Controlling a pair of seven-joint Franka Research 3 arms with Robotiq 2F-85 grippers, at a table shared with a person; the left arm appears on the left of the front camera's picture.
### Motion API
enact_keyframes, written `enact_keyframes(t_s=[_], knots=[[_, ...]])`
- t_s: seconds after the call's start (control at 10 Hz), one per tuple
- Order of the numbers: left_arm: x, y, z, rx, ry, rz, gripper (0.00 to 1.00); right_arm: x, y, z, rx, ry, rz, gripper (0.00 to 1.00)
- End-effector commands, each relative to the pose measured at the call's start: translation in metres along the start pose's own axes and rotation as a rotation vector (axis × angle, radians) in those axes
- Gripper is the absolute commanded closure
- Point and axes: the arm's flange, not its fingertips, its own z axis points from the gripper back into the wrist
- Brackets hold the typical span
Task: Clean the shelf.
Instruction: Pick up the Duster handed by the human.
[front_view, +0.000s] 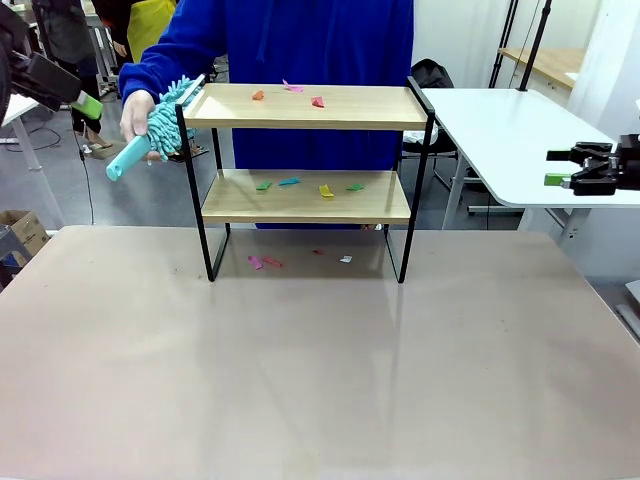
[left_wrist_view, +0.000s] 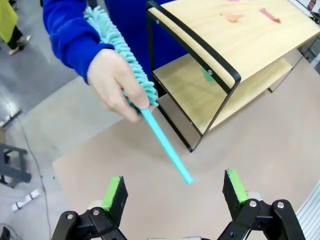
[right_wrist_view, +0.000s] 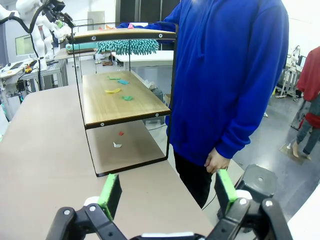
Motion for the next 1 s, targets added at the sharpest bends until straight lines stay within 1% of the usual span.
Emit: enact_keyframes(t_s=[0.0, 0.1, 0.2, 0.3, 0.4, 0.5, 0.7, 0.9], knots=[[0.003, 0.005, 0.004, 0.007, 0.000, 0.003, 0.00, 0.003, 0.000, -0.002, 0.002, -0.002, 0.006, 0.00], [0.000, 0.000, 0.000, 0.000, 0.000, 0.000, 0.00, 0.003, 0.000, -0.002, 0.002, -0.002, 0.006, 0.00], [0.005, -0.017, 0.000, 0.062, 0.000, 0.014, 0.00, 0.003, 0.000, -0.002, 0.002, -0.002, 0.006, 0.00], [0.013, -0.029, -0.009, 0.130, 0.014, 0.021, 0.00, 0.003, 0.000, -0.002, 0.002, -0.002, 0.006, 0.00], [0.019, -0.035, -0.023, 0.168, 0.031, 0.032, 0.00, 0.003, 0.000, -0.002, 0.002, -0.002, 0.006, 0.00], [0.026, -0.037, -0.039, 0.183, 0.044, 0.056, 0.00, 0.003, 0.000, -0.002, 0.002, -0.002, 0.006, 0.00], [0.033, -0.042, -0.069, 0.218, 0.064, 0.059, 0.00, 0.003, 0.000, -0.002, 0.002, -0.002, 0.006, 0.00], [0.036, -0.037, -0.090, 0.271, 0.090, 0.073, 0.00, 0.003, 0.000, -0.002, 0.002, -0.002, 0.006, 0.00]])
